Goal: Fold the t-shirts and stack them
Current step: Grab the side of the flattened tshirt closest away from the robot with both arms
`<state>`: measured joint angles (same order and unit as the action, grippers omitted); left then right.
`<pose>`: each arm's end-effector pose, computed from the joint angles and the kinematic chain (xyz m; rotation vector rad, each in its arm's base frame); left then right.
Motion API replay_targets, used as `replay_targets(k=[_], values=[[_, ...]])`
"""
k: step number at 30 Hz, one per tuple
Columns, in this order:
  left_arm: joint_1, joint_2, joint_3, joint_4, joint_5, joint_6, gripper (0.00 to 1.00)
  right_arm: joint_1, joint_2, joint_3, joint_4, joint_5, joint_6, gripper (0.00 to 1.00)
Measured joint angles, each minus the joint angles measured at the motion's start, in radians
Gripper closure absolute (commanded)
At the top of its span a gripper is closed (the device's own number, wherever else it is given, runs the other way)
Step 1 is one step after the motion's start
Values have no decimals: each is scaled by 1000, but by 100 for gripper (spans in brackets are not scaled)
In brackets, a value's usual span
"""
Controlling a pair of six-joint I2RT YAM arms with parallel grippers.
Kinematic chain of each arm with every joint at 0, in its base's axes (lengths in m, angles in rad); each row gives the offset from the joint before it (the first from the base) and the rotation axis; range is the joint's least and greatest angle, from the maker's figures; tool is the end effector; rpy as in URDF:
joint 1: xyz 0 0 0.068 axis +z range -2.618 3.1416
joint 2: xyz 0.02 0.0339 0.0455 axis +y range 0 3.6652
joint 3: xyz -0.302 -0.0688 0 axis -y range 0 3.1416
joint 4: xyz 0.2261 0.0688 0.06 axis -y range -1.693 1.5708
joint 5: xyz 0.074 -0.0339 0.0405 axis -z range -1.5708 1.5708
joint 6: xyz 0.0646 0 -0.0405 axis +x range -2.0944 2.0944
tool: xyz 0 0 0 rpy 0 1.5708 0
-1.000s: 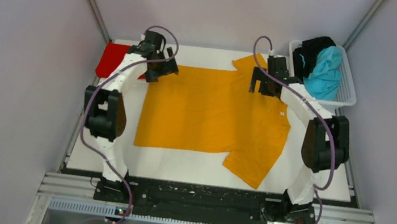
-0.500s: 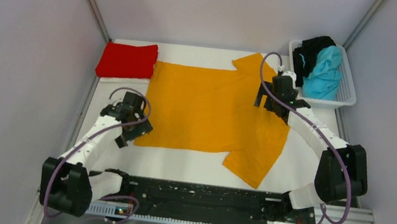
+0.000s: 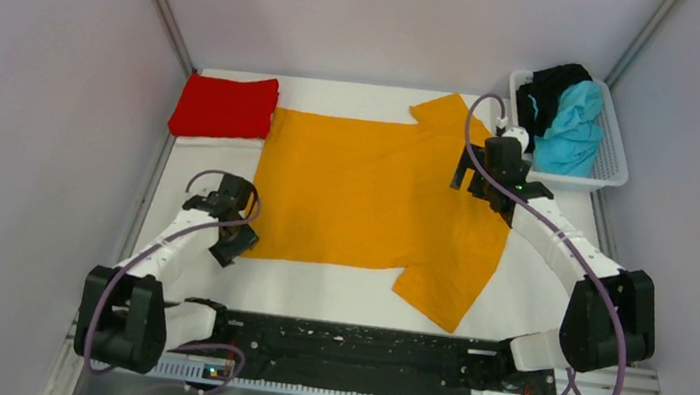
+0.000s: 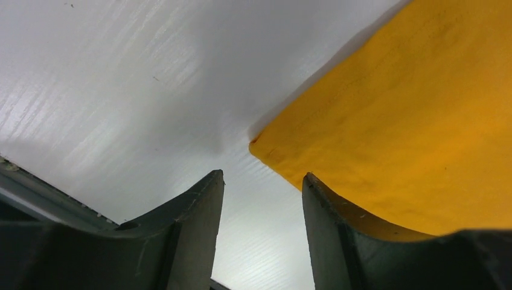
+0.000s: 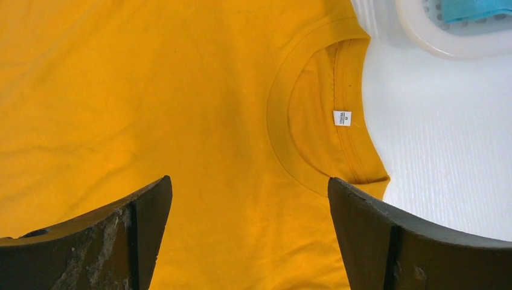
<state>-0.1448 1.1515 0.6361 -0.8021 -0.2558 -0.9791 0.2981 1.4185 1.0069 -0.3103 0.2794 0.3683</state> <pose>0.1583 -0.0066 0.1980 -1.1723 2.5325 0.1143 0.2992 0.0733 0.2866 0.2223 2.2483 0.0337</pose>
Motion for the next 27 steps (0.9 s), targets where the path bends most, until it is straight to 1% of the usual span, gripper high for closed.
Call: replay_targets(k=[3,5,8,23,25,27], values=[[13,33,-4,31,1,-11,52,0,0,-8,-6,0,0,1],[16,55,-5,48,0,-14,58,0,-1,-16,-13,1,1,1],[17,89,-5,69,1,-18,63,0,-7,-26,-21,3,1,1],[18,132,0,96,-4,-40,69,0,-43,-32,-40,11,1,1],[18,132,0,99,-6,-41,73,0,-47,-32,-42,11,1,1],[19,135,1,102,-7,-41,81,0,-51,-32,-42,12,1,1]])
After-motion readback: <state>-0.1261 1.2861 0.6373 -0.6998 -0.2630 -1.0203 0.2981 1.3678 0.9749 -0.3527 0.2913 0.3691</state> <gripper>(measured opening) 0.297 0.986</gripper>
